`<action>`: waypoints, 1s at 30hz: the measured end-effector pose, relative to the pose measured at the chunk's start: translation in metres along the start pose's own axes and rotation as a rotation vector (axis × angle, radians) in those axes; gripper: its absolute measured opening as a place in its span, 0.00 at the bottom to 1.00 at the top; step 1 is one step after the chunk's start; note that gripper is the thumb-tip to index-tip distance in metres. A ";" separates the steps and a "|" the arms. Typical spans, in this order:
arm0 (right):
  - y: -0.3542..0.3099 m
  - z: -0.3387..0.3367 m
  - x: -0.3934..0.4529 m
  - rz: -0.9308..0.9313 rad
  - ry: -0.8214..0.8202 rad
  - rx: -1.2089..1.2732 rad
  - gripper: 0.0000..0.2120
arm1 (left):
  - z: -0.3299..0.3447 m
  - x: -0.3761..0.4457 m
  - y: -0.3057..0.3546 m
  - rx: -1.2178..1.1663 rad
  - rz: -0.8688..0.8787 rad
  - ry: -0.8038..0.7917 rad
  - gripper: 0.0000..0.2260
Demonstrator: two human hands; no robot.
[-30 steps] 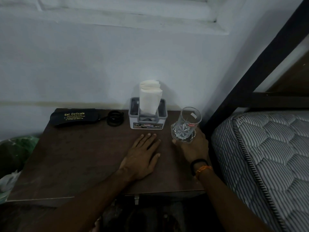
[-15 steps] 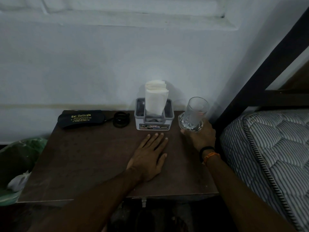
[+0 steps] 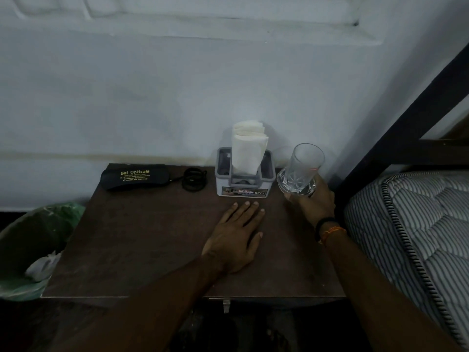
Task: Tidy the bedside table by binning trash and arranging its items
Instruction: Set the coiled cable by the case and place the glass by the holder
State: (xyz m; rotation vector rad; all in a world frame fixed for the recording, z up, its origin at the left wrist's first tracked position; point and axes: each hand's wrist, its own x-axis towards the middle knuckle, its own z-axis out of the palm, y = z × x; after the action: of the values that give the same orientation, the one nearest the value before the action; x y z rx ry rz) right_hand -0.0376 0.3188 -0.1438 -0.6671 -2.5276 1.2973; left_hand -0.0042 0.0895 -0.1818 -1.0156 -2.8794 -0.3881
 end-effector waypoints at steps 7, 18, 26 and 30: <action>0.000 -0.005 0.002 0.005 -0.056 0.050 0.37 | -0.001 0.000 -0.001 -0.024 -0.006 -0.018 0.26; -0.004 -0.009 -0.048 0.117 0.213 -0.094 0.28 | -0.002 -0.002 0.000 -0.055 0.000 0.043 0.26; -0.032 0.013 -0.071 0.064 -0.183 0.039 0.23 | -0.008 -0.012 0.002 -0.224 -0.097 0.159 0.22; -0.034 0.021 -0.070 0.071 -0.220 0.114 0.33 | -0.017 -0.017 -0.004 -0.385 -0.440 0.300 0.33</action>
State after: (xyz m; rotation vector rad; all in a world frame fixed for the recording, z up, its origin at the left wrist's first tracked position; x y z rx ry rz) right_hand 0.0055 0.2524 -0.1274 -0.6262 -2.5940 1.6075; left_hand 0.0069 0.0719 -0.1684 -0.2922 -2.7776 -1.0522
